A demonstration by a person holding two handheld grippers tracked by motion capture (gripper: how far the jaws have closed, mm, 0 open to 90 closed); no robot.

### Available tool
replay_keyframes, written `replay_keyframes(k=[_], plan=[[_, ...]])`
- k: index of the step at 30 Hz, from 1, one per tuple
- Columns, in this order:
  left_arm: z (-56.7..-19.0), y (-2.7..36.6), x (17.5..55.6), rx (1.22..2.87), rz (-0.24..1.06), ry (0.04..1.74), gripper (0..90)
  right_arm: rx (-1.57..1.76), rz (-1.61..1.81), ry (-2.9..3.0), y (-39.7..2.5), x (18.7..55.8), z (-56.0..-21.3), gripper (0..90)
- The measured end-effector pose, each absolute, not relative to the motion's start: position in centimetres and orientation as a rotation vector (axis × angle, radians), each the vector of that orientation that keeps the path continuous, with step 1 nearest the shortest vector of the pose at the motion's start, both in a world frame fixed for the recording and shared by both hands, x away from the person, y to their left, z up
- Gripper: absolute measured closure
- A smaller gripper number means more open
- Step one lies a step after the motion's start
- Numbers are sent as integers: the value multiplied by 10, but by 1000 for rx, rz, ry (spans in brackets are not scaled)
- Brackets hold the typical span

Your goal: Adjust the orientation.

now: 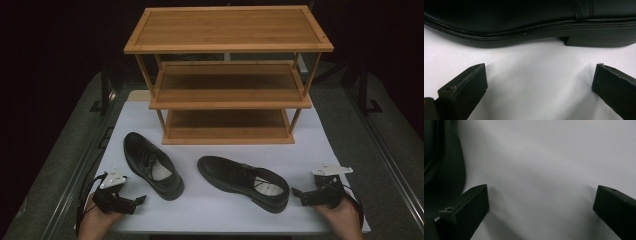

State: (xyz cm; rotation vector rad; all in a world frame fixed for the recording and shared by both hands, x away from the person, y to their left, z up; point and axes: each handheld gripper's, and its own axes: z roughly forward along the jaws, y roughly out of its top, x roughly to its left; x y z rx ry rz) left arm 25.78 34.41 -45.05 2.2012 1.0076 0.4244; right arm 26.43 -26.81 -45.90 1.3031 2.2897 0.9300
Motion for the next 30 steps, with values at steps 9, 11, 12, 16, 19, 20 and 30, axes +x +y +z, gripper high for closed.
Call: replay_keyframes(k=[9,11,12,16,19,20,30], plan=[[-449,346,257,2187,407,1030,0,1301,930,2288,-268,264,-459,0],[-448,349,255,2180,407,1042,0,1302,930,2289,-268,264,-459,0],[-448,349,255,2180,407,1042,0,1302,930,2289,-268,264,-459,0],[-442,356,255,2155,409,1048,32,1301,930,2288,-268,264,-459,0],[-438,361,257,2143,419,1061,55,1302,930,2287,-268,264,-459,0],[-437,362,257,2137,421,1065,61,1302,930,2288,-268,264,-459,0],[-415,369,263,2089,440,1043,217,1303,929,2289,-268,264,-459,0]])
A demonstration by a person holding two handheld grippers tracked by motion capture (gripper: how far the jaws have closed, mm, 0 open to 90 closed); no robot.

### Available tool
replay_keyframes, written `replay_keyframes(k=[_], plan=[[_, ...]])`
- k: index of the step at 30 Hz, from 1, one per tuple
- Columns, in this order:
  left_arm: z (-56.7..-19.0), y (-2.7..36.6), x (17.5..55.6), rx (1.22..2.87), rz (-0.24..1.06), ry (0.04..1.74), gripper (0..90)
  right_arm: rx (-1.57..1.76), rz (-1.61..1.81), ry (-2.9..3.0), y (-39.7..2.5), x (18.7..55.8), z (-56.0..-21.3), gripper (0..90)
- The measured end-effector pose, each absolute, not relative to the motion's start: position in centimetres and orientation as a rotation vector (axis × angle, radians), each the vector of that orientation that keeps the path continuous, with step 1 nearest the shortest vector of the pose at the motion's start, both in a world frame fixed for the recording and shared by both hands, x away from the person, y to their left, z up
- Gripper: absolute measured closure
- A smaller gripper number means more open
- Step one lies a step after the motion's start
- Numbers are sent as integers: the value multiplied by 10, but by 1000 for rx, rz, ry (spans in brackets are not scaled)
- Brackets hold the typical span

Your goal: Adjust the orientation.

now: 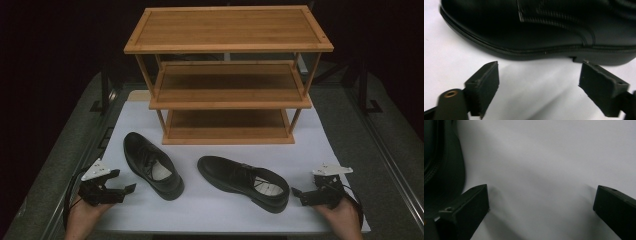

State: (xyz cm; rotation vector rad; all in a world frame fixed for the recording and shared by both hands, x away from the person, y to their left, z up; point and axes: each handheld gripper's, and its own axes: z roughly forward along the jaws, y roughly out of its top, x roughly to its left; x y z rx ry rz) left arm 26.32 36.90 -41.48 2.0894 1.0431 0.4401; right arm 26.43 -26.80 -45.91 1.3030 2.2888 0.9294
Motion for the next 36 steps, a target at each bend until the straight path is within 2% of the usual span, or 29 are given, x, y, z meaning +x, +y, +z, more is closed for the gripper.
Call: replay_keyframes(k=[3,13,19,21,36], plan=[[-410,372,266,2084,450,1049,262,1303,930,2288,-268,264,-459,0],[-397,381,282,2055,429,1063,580,1301,930,2289,-268,264,-459,0],[-388,382,299,2054,427,1069,866,1301,931,2289,-268,264,-459,0],[-384,382,309,2072,459,1090,900,1302,931,2289,-268,264,-459,0],[-381,390,368,2028,526,1181,900,1302,933,2288,-268,265,-459,0]])
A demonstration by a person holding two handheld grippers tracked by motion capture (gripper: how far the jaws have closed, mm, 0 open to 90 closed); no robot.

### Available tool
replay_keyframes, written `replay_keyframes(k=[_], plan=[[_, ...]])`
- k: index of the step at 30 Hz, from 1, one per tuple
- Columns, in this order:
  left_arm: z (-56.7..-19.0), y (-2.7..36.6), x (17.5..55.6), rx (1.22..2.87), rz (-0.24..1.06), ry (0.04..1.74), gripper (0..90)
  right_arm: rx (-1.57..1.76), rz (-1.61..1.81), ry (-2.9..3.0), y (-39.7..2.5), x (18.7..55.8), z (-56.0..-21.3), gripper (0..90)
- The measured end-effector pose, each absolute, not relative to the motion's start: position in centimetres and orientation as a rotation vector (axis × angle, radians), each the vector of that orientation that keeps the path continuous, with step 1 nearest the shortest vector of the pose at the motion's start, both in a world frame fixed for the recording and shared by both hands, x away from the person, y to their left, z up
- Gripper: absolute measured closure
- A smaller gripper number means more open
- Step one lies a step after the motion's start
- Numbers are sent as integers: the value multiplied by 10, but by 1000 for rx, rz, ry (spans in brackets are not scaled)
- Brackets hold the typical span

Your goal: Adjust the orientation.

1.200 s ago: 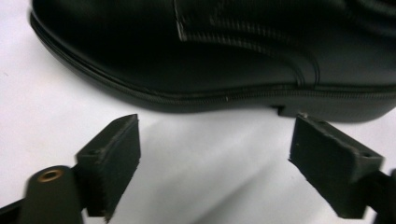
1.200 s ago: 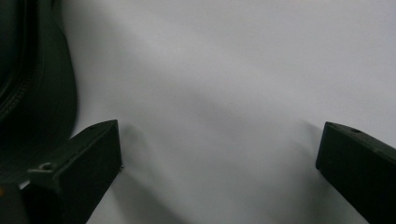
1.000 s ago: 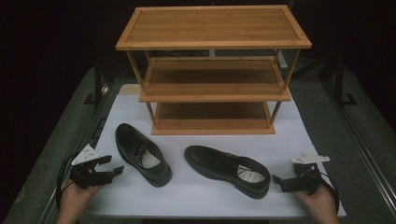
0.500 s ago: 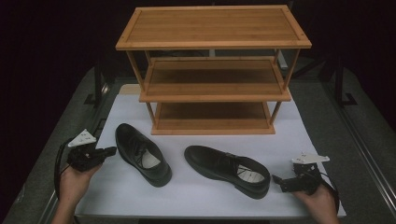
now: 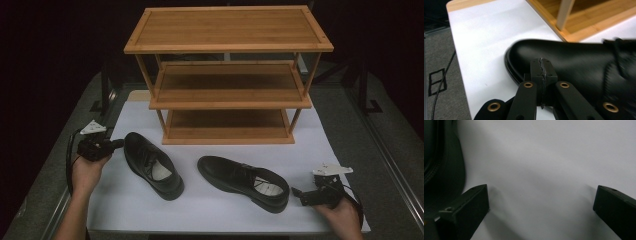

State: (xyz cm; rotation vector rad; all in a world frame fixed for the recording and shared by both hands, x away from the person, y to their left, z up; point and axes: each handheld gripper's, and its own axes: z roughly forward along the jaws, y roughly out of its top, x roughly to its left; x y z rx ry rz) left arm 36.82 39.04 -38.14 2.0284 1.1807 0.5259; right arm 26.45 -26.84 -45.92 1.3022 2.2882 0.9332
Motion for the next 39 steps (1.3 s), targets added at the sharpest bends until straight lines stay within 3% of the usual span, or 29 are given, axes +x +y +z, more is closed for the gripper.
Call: replay_keyframes(k=[17,39], plan=[[-402,405,423,2035,555,1299,900,1301,935,2288,-269,264,-459,0],[-420,396,434,2058,504,1309,900,1301,935,2288,-269,265,-459,0]])
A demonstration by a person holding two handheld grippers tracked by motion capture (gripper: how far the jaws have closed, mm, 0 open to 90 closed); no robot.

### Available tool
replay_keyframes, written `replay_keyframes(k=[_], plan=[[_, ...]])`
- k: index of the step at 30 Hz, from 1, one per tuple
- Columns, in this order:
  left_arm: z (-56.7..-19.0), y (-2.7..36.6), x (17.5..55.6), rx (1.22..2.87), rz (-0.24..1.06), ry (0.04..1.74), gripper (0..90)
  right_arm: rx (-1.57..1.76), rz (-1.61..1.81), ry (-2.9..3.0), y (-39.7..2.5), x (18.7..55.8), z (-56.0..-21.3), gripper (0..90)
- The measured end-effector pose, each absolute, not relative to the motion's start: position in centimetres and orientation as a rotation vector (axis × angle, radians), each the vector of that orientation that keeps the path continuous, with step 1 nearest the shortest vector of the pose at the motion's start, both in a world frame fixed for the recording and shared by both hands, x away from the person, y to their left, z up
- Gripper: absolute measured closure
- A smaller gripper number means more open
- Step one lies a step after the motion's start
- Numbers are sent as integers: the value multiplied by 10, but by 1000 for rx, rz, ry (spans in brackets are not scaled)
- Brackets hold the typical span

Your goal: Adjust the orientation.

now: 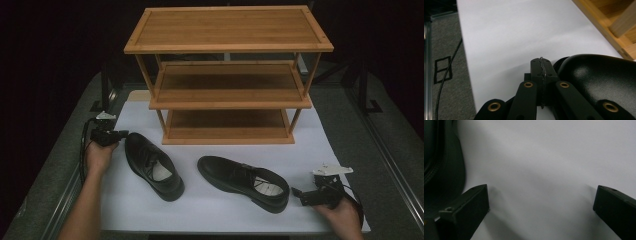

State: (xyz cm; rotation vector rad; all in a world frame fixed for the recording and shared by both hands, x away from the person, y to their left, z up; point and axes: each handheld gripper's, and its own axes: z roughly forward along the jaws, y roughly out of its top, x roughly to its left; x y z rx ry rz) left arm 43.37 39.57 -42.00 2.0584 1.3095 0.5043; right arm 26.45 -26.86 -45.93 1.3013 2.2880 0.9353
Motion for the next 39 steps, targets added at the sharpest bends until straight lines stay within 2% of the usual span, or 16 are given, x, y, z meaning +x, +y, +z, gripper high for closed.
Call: replay_keyframes(k=[31,39], plan=[[-423,315,425,2136,424,1075,900,1301,937,2288,-269,264,-459,0],[-421,314,422,2153,431,1056,900,1300,937,2287,-269,264,-459,0]])
